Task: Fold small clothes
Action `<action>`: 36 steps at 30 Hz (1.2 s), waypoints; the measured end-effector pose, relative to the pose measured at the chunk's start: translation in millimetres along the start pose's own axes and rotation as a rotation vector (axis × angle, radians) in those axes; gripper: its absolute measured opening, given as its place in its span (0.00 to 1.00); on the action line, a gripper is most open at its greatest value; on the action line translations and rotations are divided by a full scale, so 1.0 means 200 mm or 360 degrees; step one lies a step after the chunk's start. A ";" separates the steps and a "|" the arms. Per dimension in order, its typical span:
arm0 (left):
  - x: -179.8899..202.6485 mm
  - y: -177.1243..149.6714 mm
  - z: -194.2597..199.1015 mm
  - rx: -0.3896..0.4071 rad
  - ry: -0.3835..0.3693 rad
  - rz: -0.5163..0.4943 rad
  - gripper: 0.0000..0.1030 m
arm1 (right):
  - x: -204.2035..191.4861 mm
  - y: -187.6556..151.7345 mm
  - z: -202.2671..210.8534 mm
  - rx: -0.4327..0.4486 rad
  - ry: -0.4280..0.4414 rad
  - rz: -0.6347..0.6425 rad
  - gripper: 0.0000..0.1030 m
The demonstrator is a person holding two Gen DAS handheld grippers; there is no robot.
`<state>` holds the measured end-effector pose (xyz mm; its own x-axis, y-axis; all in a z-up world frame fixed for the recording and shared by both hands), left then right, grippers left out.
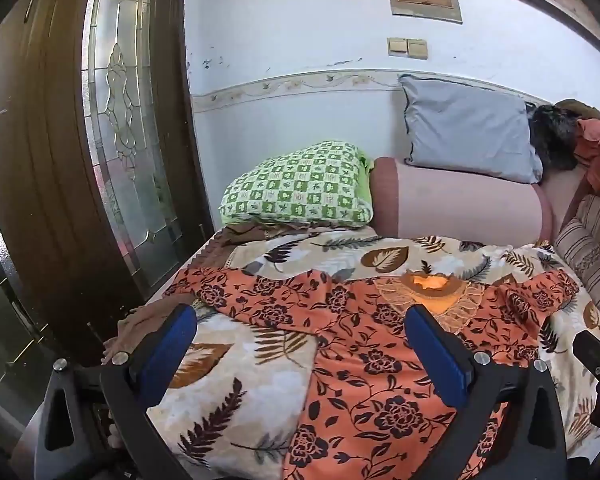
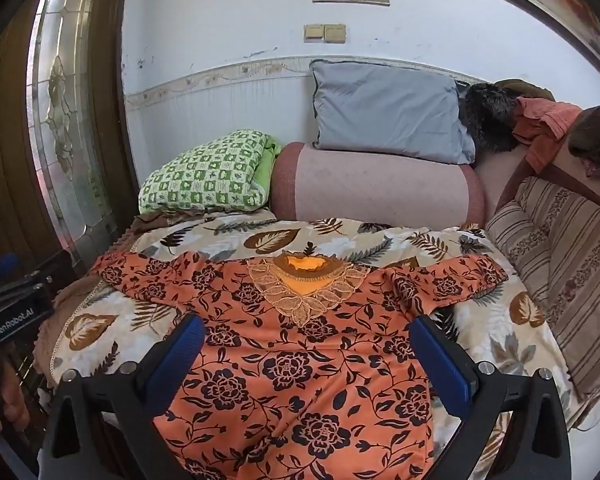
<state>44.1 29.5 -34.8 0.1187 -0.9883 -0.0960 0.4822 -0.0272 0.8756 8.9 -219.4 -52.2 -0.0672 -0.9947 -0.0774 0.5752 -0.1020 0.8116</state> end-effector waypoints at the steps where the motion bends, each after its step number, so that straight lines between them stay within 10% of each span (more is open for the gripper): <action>1: -0.01 0.00 0.00 -0.0002 0.0013 0.0002 1.00 | 0.00 0.00 -0.01 -0.0007 0.0008 -0.0003 1.00; 36: 0.00 -0.05 -0.03 -0.0028 0.0078 -0.0054 1.00 | 0.04 -0.09 -0.07 -0.0036 -0.0049 -0.0031 1.00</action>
<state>44.1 31.5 -46.3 0.1442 -0.9782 -0.1492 0.5016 -0.0577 0.8632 8.8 -225.6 -75.9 -0.1036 -0.9918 -0.0752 0.5917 -0.1222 0.7968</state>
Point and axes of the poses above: each gripper's, at about its wrist camera, not at the fingertips, and z roughly against the way its jaws point, x to its right, y to its top, the point moved 4 cm from there along -z, roughly the way its jaws point, and after that the axes turned 2 degrees about y, right-handed, at the moved point
